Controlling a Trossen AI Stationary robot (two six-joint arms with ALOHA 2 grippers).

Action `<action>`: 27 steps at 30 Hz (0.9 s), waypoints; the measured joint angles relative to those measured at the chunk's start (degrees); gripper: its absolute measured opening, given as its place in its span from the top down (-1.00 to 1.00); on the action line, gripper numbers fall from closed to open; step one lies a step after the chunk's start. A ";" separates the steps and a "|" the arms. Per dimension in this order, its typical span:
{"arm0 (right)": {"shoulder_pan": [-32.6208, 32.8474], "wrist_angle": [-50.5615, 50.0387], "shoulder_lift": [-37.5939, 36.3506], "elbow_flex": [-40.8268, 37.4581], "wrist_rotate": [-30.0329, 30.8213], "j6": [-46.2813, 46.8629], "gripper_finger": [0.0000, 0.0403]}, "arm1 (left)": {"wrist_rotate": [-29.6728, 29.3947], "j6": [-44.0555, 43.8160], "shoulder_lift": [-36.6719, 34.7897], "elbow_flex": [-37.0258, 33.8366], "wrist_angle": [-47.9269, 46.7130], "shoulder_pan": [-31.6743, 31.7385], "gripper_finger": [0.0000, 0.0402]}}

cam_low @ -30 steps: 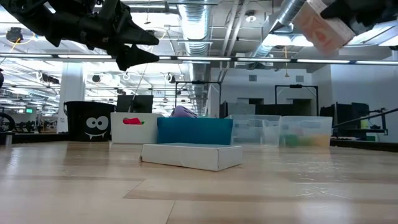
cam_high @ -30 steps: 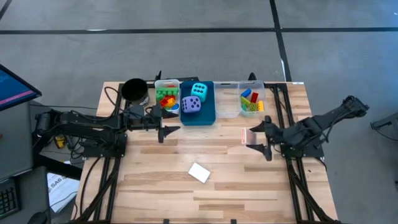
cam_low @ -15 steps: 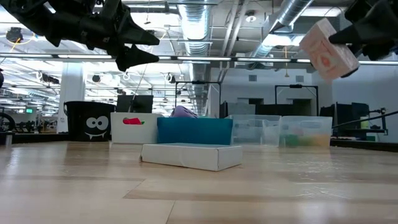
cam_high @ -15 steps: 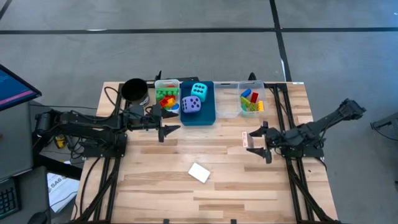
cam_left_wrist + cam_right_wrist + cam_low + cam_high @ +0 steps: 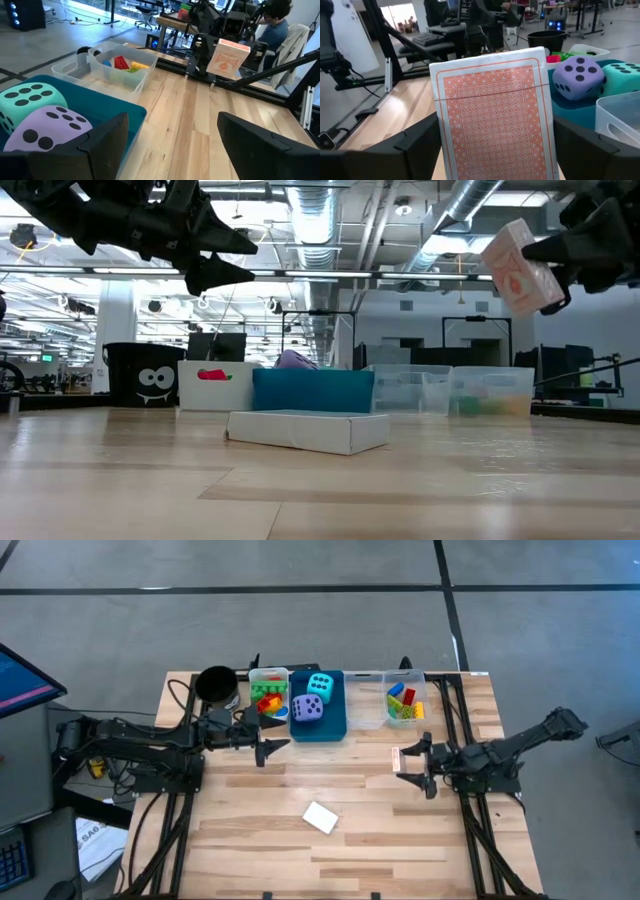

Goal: Pick & Place Toys
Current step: Put the orange game card into the left transparent bin

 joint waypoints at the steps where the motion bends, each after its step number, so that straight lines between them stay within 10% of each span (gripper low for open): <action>1: -0.60 0.90 -0.56 -0.82 -0.78 0.05 -0.58 | 0.00 -0.09 0.00 0.00 -0.01 0.00 -0.49; 27: -12.31 6.27 -2.59 5.07 -5.32 -6.50 -0.58 | 0.09 -1.66 0.00 0.00 -0.04 -0.04 -0.49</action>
